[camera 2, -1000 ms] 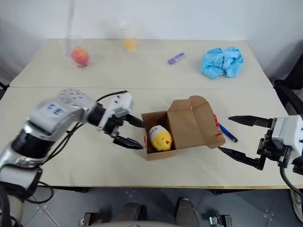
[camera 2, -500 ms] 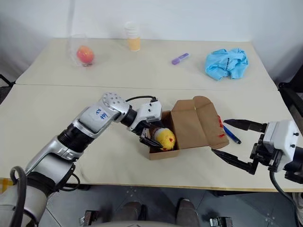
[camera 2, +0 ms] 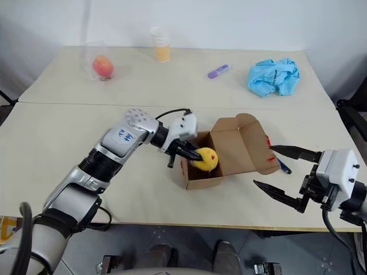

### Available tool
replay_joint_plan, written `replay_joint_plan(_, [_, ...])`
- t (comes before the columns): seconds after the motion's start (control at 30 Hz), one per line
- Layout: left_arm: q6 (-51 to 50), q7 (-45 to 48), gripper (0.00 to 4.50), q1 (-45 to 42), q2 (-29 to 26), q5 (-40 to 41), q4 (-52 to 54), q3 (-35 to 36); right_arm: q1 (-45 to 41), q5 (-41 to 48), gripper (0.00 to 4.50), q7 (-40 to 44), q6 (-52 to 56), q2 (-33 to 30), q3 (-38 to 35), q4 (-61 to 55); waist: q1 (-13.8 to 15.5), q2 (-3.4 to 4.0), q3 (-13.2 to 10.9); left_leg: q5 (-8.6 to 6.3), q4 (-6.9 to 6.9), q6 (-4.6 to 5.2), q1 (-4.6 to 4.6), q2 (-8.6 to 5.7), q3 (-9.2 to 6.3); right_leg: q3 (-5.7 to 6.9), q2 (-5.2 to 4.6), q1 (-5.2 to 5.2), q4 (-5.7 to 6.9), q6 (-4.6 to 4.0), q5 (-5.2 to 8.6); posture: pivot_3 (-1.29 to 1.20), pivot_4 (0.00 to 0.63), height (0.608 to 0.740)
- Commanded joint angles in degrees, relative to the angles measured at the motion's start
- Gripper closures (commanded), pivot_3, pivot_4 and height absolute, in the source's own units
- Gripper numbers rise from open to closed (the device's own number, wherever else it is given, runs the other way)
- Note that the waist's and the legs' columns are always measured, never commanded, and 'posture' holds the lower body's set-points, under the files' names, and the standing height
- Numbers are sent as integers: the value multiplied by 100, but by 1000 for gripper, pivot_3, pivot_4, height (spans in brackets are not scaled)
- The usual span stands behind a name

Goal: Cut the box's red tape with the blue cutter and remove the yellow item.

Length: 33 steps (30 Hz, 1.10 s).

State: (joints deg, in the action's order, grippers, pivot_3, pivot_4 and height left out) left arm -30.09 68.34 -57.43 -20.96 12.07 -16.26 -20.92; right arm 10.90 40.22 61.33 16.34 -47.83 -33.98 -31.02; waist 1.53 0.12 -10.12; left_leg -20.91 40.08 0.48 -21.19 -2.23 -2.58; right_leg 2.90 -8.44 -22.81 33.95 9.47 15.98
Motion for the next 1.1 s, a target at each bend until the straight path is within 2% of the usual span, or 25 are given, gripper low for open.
replay_joint_plan(0.03, [800,-15,4485,142,63,763,-76,1248,-292,358,0,-174,67,134,200,-104,-3,0,0,0,1,0,2,1,-5,-1,0,0,0,0,0,0,150,740])
replay_joint_plan(0.1, [1119,-25,4485,299,24,1053,-183,1800,-474,475,0,-237,129,207,398,-106,-29,0,0,1,1,-2,7,4,-14,-2,-1,0,2,0,0,0,150,740])
replay_joint_plan(0.2, [966,-221,4485,713,-279,1483,-165,2626,-891,672,0,-391,219,371,828,-132,-55,3,2,4,-1,-7,13,5,-13,-2,-1,0,4,0,0,0,150,740])
replay_joint_plan(0.3, [1301,-851,4485,1748,-775,1551,170,3667,-1533,946,0,-516,476,665,1566,-134,-165,3,2,4,-3,-8,22,7,-16,-5,-1,0,8,0,0,0,150,740])
replay_joint_plan(0.4, [1462,-1606,4485,2954,-949,1776,753,4795,-1888,539,0,-179,280,882,2341,68,-177,-1,1,3,-12,-13,32,8,-35,-8,0,-5,9,-1,1,0,150,740])
replay_joint_plan(0.57, [1268,-2268,4485,4445,-1013,1989,1294,5677,-2234,-17,0,115,-317,1187,2790,619,-53,-6,3,-2,-3,-9,5,2,-56,-5,-20,-24,17,-4,-1,0,150,740])
replay_joint_plan(0.7, [1226,-2495,4485,4692,-1035,2132,1030,5921,-2410,-202,0,209,-624,1214,2668,1032,79,-7,3,-1,6,-3,8,-4,-67,6,-22,-2,4,-9,-11,0,150,740])
replay_joint_plan(0.73, [1144,-2583,3926,4660,-1049,2143,929,5910,-2431,-256,0,223,-703,1193,2611,1138,85,-7,4,-1,6,-3,11,-5,-69,9,-20,2,3,-12,-14,0,150,740])
replay_joint_plan(0.8, [1039,-2606,3517,4581,-1102,2161,742,5824,-2457,-361,0,217,-835,1153,2534,1276,76,-7,4,0,5,-4,15,-10,-68,8,-18,3,6,-13,-15,0,150,740])
replay_joint_plan(1.1, [866,-2755,769,4546,-1561,1761,342,5288,-2207,-426,0,232,-884,976,2310,1235,-111,-7,4,-1,-14,-14,13,-11,-43,6,-4,-29,11,-14,-14,0,150,740])
